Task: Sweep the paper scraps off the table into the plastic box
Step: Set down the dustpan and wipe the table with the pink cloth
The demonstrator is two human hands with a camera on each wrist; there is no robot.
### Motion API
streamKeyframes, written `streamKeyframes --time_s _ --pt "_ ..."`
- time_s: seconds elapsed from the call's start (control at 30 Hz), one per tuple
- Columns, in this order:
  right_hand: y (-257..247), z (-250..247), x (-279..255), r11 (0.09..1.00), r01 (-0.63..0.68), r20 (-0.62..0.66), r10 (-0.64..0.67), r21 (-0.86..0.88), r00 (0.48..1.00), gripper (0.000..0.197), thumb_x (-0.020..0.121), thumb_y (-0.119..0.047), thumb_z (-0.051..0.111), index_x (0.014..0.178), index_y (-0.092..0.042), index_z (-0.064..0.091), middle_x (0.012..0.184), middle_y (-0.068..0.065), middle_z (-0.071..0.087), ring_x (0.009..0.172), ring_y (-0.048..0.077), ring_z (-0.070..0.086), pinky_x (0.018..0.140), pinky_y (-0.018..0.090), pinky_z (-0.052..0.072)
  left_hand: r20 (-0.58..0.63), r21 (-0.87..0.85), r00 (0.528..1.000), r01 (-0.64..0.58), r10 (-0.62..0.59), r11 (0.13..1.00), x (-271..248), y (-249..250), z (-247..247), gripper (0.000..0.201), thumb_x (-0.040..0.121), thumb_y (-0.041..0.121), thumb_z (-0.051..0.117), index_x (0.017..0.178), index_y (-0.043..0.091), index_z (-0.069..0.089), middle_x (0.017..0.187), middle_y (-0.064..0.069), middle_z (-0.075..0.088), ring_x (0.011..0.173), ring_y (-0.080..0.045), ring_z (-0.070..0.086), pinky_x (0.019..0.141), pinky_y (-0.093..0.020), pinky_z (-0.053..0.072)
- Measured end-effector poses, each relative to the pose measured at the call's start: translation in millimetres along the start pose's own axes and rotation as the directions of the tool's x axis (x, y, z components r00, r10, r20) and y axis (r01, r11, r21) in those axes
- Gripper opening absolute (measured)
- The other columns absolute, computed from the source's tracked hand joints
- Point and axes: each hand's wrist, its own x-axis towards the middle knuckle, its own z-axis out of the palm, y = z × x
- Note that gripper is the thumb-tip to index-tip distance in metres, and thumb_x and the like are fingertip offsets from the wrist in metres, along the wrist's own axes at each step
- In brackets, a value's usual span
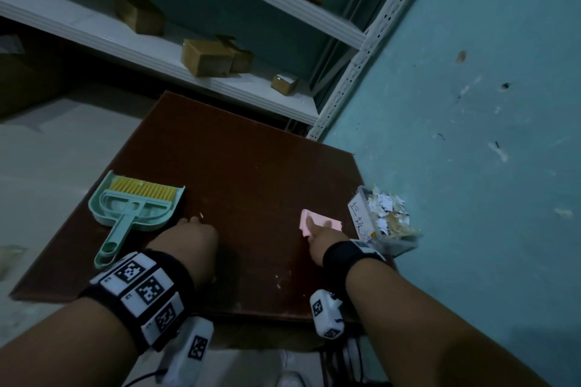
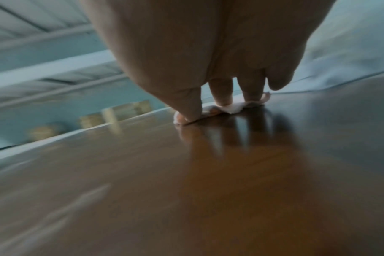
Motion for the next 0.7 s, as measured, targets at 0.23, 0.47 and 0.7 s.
streamKeyframes --time_s 0.23,0.47,0.7 --pt "-77.6 -0.8 -59.7 0.958 0.288 0.06 -0.287 -0.002 0.956 0.084 0.1 -0.013 0.043 0.157 -0.052 -0.004 0.171 0.011 -0.012 0.155 0.045 -0.003 0.123 0.063 0.006 0.014 -0.012 1.0 -0.005 0.005 1.0 -4.0 -4.3 -0.7 0.063 0.089 0.039 0.077 0.143 0.019 0.053 0.157 -0.011 0.041 0.139 -0.027 0.046 0.114 -0.042 0.045" --pt "-125.3 8.1 -96.4 0.889 0.456 0.165 -0.444 -0.037 0.881 0.114 0.087 -0.012 0.072 0.154 -0.059 -0.007 0.17 -0.001 -0.021 0.154 0.037 -0.019 0.122 0.063 -0.007 -0.092 0.066 0.995 -0.019 0.025 0.998 -10.9 -13.5 15.8 0.036 0.095 0.037 0.063 0.127 0.022 0.067 0.128 -0.004 0.064 0.118 -0.02 0.063 0.102 -0.034 0.052" --pt "-66.0 21.0 -94.9 0.902 0.431 0.095 -0.431 0.031 0.897 0.091 0.095 -0.017 0.053 0.155 -0.058 -0.003 0.171 0.002 -0.016 0.157 0.033 -0.014 0.121 0.061 -0.013 -0.041 0.048 0.999 0.021 -0.019 0.999 -9.5 -7.7 15.2 0.054 0.086 0.039 0.078 0.133 0.021 0.059 0.138 -0.005 0.055 0.121 -0.02 0.058 0.103 -0.036 0.052"
